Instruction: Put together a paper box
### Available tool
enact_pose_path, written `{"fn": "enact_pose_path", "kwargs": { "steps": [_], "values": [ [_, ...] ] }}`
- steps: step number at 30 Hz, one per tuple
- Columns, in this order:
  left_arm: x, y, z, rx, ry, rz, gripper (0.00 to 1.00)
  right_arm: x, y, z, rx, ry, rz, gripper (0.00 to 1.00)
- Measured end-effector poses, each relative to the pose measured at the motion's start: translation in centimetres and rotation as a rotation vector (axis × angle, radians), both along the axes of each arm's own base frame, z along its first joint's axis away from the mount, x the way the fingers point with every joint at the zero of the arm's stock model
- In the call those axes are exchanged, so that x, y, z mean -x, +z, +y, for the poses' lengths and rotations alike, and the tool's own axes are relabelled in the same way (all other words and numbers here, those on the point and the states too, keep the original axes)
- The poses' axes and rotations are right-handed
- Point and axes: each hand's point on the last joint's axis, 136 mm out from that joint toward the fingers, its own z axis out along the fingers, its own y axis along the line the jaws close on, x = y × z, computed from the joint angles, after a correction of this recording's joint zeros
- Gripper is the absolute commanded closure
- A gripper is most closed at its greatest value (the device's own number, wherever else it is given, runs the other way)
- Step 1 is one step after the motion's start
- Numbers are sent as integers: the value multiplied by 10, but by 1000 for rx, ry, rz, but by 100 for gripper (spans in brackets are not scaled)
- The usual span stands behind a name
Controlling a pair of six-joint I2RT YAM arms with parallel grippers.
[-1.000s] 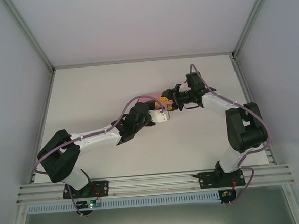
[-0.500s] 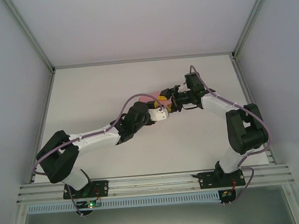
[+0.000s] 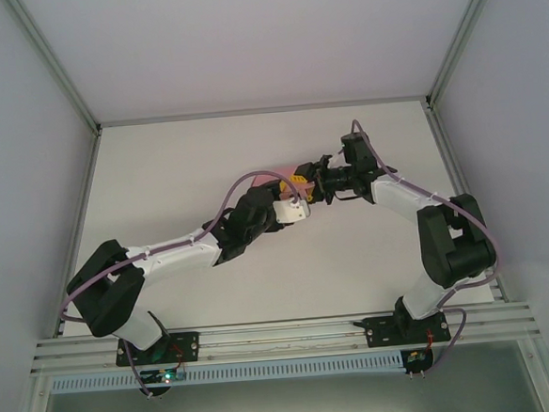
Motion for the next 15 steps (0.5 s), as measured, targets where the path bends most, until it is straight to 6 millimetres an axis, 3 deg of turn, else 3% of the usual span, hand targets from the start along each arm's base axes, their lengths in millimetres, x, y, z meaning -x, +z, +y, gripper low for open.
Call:
{"fn": "enact_pose_path", "kwargs": {
  "steps": [4, 11, 15],
  "values": [
    [-4, 1, 5, -13, 29, -10, 53, 5, -1, 1, -8, 13, 17, 68],
    [-6, 4, 4, -11, 28, -24, 53, 8, 5, -3, -6, -17, 5, 68],
    [-7, 8, 2, -6, 18, -41, 65, 8, 9, -5, 2, -34, -21, 59]
  ]
}}
